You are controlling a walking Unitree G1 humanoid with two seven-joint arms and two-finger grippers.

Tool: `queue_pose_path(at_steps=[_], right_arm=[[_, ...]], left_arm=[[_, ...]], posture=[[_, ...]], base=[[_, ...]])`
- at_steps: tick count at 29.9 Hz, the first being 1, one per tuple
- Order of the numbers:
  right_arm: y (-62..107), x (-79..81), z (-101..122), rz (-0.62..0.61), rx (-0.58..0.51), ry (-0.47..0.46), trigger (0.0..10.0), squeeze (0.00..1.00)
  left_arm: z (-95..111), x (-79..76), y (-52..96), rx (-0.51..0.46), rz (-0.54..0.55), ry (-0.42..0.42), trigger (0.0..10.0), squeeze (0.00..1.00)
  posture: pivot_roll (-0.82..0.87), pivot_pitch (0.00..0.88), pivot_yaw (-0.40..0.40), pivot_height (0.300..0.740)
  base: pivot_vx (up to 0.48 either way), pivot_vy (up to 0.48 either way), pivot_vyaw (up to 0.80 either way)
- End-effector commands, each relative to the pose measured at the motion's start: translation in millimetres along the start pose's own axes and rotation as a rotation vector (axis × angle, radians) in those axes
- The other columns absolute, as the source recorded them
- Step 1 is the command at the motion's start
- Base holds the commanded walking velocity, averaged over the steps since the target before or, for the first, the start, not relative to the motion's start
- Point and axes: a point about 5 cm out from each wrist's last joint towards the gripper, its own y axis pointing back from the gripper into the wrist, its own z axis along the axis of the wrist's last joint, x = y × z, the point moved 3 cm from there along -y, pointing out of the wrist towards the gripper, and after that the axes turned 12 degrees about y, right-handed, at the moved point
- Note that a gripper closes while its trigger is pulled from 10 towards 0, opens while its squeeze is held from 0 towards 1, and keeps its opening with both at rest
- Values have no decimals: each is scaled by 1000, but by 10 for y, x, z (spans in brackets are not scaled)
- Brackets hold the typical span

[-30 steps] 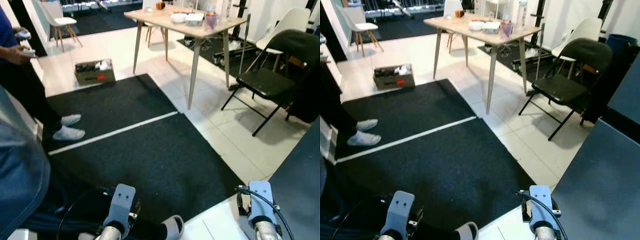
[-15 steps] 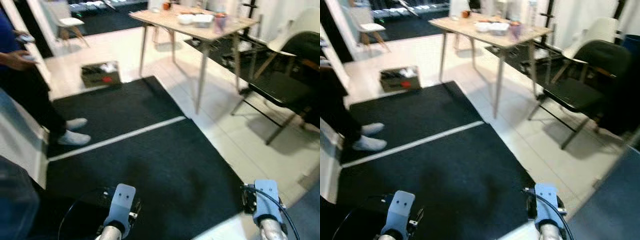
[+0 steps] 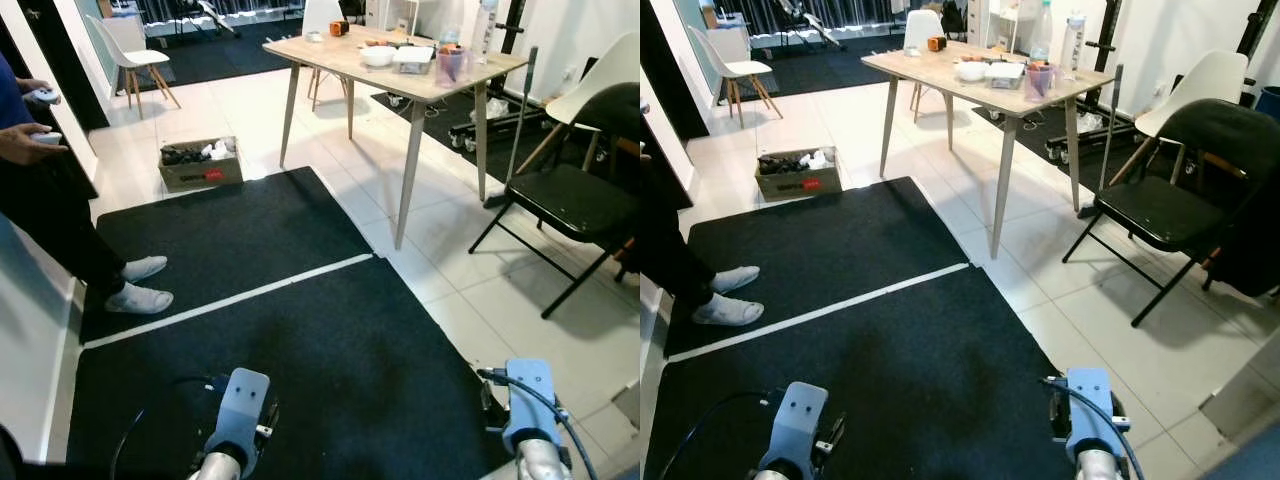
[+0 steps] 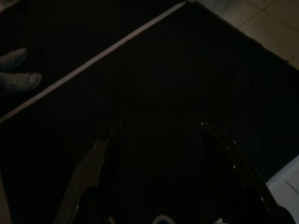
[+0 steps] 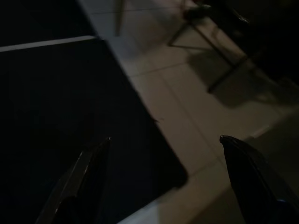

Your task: Restocking fridge

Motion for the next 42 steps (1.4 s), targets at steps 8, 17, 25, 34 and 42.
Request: queue_pose_path(at_steps=[8, 17, 25, 34, 42], right_arm=[[20, -63, -71, -15, 21, 5, 10000, 0], [18, -59, -68, -15, 20, 4, 10000, 0], [18, -56, -68, -16, 21, 4, 10000, 0], [20, -55, -72, -17, 22, 3, 10000, 0], [21, -57, -74, -18, 23, 4, 10000, 0]], left_arm=[[-63, -13, 14, 21, -3, 3, 10000, 0], [-61, -12, 14, 21, -1, 3, 10000, 0], [-58, -11, 15, 20, -1, 2, 10000, 0], [-57, -11, 16, 20, -1, 2, 10000, 0], [-57, -12, 17, 21, -2, 1, 10000, 0]], posture=[[-76, 107, 31, 740], [-73, 108, 31, 740], [-73, 108, 31, 740], [-73, 108, 31, 740], [-73, 108, 31, 740]], base=[[370, 0, 0], [369, 0, 0], [366, 0, 0], [363, 0, 0], [361, 0, 0]])
